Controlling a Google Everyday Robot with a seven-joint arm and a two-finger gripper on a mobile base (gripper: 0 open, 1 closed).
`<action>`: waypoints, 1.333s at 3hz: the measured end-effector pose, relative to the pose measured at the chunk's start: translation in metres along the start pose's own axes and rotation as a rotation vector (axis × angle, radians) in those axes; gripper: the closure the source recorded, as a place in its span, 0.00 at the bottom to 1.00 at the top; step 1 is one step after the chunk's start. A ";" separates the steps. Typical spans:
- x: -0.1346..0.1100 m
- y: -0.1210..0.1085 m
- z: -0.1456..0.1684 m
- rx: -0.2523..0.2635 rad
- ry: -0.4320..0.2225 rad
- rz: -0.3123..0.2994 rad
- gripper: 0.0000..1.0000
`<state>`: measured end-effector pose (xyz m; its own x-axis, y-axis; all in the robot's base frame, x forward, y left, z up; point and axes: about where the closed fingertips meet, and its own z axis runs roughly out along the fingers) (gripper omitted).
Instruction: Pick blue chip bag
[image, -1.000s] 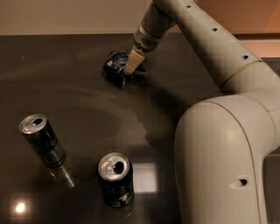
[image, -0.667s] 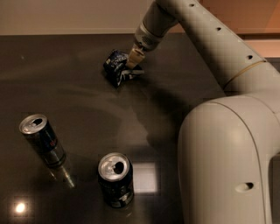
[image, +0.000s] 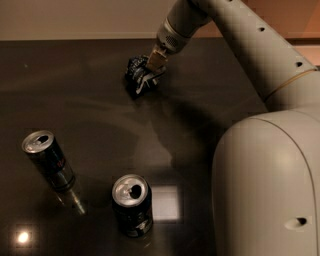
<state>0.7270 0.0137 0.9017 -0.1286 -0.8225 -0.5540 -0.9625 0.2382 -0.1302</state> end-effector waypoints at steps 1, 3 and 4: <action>-0.011 0.005 -0.027 0.012 -0.048 -0.024 1.00; -0.032 0.019 -0.087 0.043 -0.141 -0.090 1.00; -0.039 0.028 -0.113 0.054 -0.162 -0.123 1.00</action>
Offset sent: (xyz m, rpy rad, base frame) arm -0.0415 -0.0215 0.1067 0.1316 -0.1437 0.0685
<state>0.6776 -0.0061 1.0121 0.0339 -0.7544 -0.6556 -0.9538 0.1716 -0.2467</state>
